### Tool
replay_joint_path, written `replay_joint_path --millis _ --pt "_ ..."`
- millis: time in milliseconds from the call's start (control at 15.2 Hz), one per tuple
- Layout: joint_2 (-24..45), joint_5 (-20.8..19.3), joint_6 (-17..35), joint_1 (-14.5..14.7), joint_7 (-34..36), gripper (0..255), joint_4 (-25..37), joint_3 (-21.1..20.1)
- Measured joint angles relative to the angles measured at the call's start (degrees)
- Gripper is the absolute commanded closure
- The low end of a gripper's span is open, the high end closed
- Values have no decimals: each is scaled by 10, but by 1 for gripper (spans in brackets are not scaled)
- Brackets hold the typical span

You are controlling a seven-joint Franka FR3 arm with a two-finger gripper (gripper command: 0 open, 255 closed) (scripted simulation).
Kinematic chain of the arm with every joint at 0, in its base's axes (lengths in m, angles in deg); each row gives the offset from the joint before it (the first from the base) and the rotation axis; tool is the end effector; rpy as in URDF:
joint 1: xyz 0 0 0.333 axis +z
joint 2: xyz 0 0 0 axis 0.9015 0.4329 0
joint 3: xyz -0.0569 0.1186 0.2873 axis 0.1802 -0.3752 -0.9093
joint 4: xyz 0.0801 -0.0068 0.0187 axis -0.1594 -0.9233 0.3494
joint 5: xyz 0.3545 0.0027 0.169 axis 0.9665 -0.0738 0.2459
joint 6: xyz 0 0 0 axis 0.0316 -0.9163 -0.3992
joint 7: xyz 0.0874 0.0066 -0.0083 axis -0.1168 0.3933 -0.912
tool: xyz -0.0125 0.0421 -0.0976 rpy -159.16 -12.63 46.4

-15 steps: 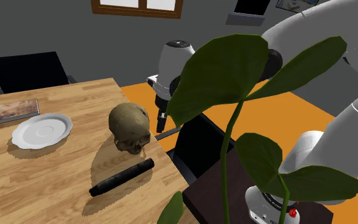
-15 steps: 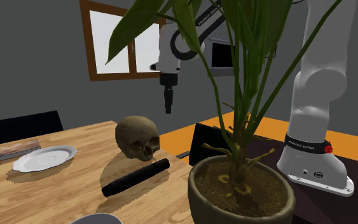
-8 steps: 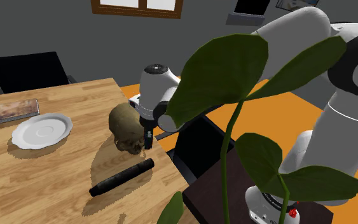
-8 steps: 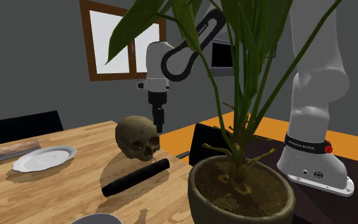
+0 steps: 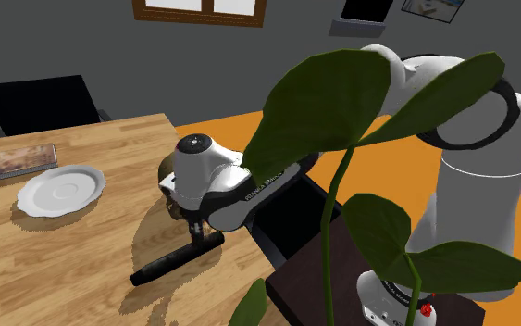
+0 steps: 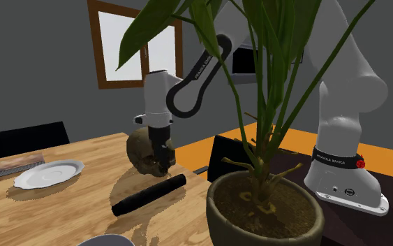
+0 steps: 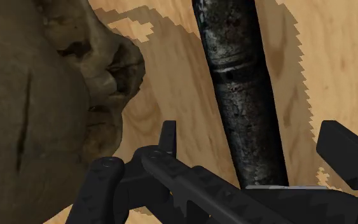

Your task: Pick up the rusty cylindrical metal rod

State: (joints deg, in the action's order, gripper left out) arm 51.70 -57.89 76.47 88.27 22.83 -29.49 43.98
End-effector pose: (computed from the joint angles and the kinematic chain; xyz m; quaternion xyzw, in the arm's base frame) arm 0.4724 0.3574 0.2073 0.8267 0.5625 0.0080 0.0100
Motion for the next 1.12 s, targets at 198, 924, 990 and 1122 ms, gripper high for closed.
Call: replay_joint_path --millis 198,924,990,1122 --pt "47 -22 12 20 -6 0 28 1" --pt "128 -50 54 46 5 255 63 19" --pt "128 -50 55 46 5 255 63 19" --pt "129 -50 55 46 5 255 64 19"
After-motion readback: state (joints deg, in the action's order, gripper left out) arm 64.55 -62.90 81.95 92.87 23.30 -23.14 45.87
